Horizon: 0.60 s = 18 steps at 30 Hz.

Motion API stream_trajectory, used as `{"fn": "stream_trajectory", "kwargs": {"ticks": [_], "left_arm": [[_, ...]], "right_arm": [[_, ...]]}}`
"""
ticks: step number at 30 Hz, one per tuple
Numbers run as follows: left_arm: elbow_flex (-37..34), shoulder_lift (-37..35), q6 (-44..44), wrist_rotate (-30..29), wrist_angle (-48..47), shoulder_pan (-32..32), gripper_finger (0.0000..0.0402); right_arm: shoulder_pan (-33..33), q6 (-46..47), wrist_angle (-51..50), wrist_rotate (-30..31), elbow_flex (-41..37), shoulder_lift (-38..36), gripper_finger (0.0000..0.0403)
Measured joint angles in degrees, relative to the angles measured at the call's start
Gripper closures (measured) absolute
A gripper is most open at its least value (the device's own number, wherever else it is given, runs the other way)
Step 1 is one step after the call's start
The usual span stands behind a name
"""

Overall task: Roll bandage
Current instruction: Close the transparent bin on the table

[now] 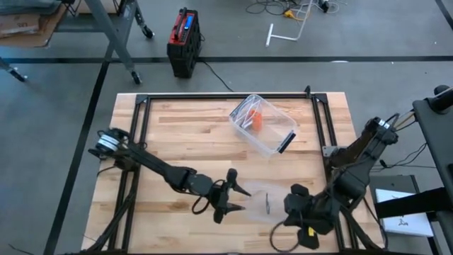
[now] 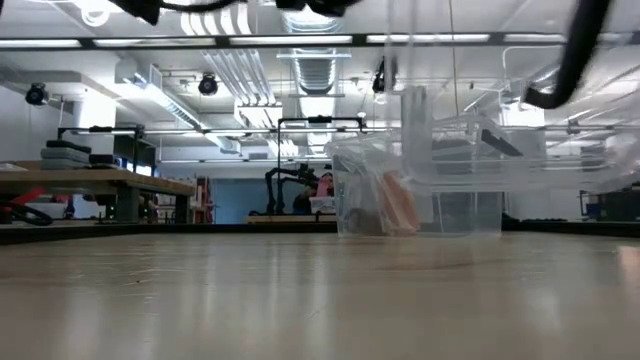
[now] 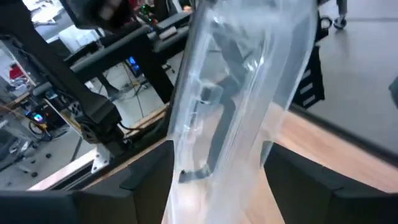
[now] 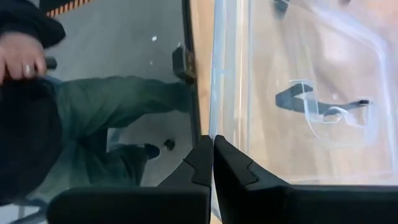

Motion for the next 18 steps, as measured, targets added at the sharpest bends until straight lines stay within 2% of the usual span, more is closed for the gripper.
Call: {"fn": "stream_trajectory", "kwargs": {"ticks": [6,8,11,13,14,18], "left_arm": [[2.3,2.7,0.2,-0.6,0.6,1.4,0.0209],[2.5,2.3,-0.7,-1.1,0.5,1.7,0.0243],[2.5,1.0,-4.5,-1.3,-0.3,2.1,0.0322],[2.4,-0.8,-5.7,-1.1,-1.6,2.3,0.0376],[2.4,-1.8,-6.0,-0.7,-2.8,2.3,0.0388],[1.7,-6.5,-7.5,-1.1,-6.2,2.5,0.0396]], "right_arm": [[-4.3,-3.3,0.3,0.1,2.1,0.1,0.0403],[-5.4,-4.0,0.3,1.0,2.8,0.1,0.0403],[-6.5,-5.1,0.3,2.1,3.8,0.1,0.0397],[-6.8,-8.0,0.3,3.1,4.9,0.1,0.0380],[-6.8,-9.6,0.2,4.4,5.8,0.0,0.0368],[-6.8,-18.0,-0.2,13.7,10.1,-0.9,0.0305]]}}
